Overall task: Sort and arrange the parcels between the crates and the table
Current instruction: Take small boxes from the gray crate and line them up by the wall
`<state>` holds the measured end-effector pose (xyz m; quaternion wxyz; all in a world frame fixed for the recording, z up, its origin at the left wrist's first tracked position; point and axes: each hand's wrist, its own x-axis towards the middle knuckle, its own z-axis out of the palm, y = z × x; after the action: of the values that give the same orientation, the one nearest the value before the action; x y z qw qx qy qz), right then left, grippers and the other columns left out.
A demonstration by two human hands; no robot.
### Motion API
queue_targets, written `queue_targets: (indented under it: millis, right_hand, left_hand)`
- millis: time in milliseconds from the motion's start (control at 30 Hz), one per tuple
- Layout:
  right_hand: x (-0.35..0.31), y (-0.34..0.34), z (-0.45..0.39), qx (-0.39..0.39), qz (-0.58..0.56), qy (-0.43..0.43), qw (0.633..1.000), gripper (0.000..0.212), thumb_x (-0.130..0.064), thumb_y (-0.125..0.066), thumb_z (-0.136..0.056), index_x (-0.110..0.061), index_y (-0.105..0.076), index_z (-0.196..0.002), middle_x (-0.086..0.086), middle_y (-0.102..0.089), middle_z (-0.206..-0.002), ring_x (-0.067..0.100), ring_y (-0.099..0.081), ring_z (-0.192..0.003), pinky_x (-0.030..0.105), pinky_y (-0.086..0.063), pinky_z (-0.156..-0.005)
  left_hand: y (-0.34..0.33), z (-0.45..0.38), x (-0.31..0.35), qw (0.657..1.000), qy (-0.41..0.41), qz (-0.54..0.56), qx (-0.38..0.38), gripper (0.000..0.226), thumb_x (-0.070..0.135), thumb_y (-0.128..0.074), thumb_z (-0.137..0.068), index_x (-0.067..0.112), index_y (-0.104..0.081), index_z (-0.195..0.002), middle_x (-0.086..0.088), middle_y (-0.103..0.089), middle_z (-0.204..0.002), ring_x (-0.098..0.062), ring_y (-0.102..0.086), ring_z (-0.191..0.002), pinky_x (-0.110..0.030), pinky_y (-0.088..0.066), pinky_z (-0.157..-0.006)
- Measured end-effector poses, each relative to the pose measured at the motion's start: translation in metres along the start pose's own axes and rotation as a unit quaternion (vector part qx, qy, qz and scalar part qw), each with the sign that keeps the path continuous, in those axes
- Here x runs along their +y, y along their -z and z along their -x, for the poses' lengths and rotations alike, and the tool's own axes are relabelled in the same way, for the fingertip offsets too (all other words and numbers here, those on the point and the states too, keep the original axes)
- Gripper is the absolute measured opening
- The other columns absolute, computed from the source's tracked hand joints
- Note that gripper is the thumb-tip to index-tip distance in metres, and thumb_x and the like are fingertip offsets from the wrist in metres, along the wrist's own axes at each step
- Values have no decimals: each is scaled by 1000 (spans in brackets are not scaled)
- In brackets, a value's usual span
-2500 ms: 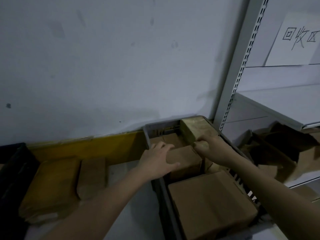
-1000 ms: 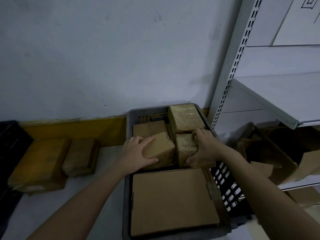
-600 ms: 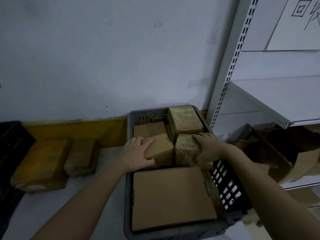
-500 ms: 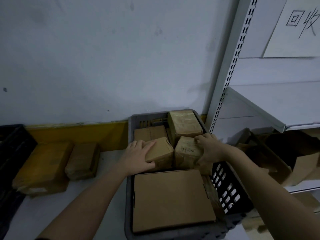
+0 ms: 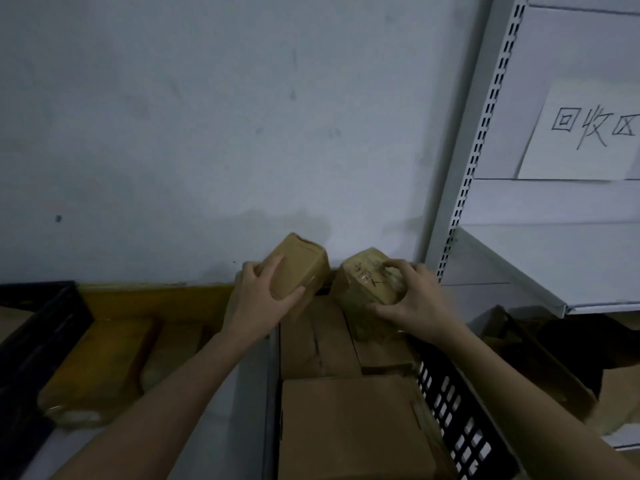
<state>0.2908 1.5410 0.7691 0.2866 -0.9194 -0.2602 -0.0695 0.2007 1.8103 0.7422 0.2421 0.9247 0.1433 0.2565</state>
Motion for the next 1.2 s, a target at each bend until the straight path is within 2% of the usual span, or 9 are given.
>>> queue_targets:
  millis: [133,267,400,500,633,767,867,967,1200]
  right_hand:
    - [-43,-20,-13,30,-33,5,999,85,-70,-72,-64,-38,-45,-137,3,-46,-134,25,-40,-124,45,-36,-106]
    - [-86,-53,-21,23,-84,6,996,77,-65,-76,-66,-41,-47,-133,2,-45,-129,26,-42,-122,46,-40,-104]
    - [-127,-98,-27,6,-121,-20,992,79,-72,-72,-62,-44,-45,-131,1,-43,-128,27,-40,-125,54,-41,-104]
    - [-157,-132,-34,-6,-140,-37,989,79,-72,-73,-64,-43,-45,-131,1,-42,-130,28,-37,-127,55,-39,-106]
    - [-195,-179,-40,-31,-159,-66,985,78,-71,-72,-65,-41,-44,-132,5,-42,-133,31,-35,-131,56,-36,-107]
    - [-220,-235,-37,-51,-151,-110,981,82,-69,-72,-69,-36,-40,-137,8,-39,-137,33,-33,-132,53,-30,-108]
    - [-222,-271,-33,-59,-117,-162,978,84,-67,-71,-72,-33,-35,-141,11,-37,-138,35,-33,-131,53,-27,-108]
    - [-214,-296,-24,-53,-62,-211,974,87,-65,-71,-73,-31,-31,-142,14,-35,-140,38,-30,-132,55,-26,-109]
    - [-198,-343,32,-48,33,-267,962,81,-63,-71,-73,-32,-35,-138,13,-32,-141,37,-31,-132,55,-32,-107]
  left_hand:
    - [31,-3,-22,998,43,7,37,72,58,-61,-88,34,-33,-150,-9,-37,-130,-25,-41,-119,-29,-37,-88]
    - [55,4,-63,993,89,-38,68,71,65,-52,-85,38,-31,-147,-7,-40,-128,-26,-46,-115,-40,-47,-91]
    - [70,15,-108,978,177,-85,72,71,67,-49,-87,38,-28,-149,-11,-40,-134,-32,-42,-124,-49,-35,-103]
    - [77,24,-153,966,250,-11,62,78,68,-56,-84,38,-27,-151,-14,-39,-136,-36,-44,-123,-50,-40,-104]
    - [76,46,-200,941,307,132,53,81,56,-71,-81,34,-33,-150,-16,-34,-140,-36,-45,-122,-44,-44,-102]
    - [49,80,-223,920,353,168,-1,82,60,-72,-78,37,-34,-147,-11,-32,-146,-34,-44,-129,-40,-44,-99]
    - [15,115,-231,918,371,129,-58,82,67,-68,-77,38,-34,-146,-7,-41,-138,-31,-48,-126,-42,-45,-100]
    - [-14,137,-239,908,383,109,-125,84,75,-58,-78,42,-29,-149,-10,-36,-147,-33,-43,-131,-45,-45,-99]
    - [-60,153,-252,899,383,133,-168,78,58,-58,-89,33,-24,-155,-18,-30,-143,-38,-36,-126,-38,-36,-101]
